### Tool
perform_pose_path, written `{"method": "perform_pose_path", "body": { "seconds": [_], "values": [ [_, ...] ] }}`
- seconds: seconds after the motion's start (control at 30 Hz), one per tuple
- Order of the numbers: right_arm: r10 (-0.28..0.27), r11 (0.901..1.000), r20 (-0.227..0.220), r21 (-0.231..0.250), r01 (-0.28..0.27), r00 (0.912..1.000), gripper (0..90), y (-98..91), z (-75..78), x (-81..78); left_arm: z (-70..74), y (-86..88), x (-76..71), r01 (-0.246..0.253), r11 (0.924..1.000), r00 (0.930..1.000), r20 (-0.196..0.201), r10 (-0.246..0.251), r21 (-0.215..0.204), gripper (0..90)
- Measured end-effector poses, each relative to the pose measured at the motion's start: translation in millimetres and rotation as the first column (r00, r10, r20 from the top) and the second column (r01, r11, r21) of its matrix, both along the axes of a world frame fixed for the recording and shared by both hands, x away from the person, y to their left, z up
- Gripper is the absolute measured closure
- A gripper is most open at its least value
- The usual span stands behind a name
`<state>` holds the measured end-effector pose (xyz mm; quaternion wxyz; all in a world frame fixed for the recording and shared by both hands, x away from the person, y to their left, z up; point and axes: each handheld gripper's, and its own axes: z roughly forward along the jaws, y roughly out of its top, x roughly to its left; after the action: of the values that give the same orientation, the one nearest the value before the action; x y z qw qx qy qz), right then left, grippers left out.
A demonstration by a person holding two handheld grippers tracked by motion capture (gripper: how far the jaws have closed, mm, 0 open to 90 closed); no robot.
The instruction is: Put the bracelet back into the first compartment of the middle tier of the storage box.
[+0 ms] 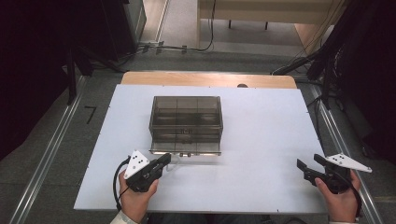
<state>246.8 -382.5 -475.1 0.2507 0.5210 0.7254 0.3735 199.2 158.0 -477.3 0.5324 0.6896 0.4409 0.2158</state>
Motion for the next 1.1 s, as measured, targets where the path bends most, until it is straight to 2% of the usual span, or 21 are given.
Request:
{"method": "perform_pose_path", "body": {
  "seconds": [0.3,0.77,1.1],
  "values": [
    [0.002,1.0000,-0.011,0.000,-0.002,0.9999,25.9,0.4,-1.1,0.9,8.1,-1.3,-6.5,0.006,1.0000,0.9973,0.073,-0.006,-0.001,88.0],
    [0.003,1.0000,-0.012,-0.002,-0.003,0.9999,25.8,0.3,-1.3,1.0,12.1,3.8,-8.3,-0.003,0.9989,0.9937,0.112,0.008,-0.047,88.0],
    [0.003,1.0000,-0.012,-0.002,-0.003,0.9999,25.9,0.3,-1.4,0.9,12.1,8.4,-7.2,-0.023,0.9965,0.9923,0.119,0.032,-0.081,88.0]
  ]
}}
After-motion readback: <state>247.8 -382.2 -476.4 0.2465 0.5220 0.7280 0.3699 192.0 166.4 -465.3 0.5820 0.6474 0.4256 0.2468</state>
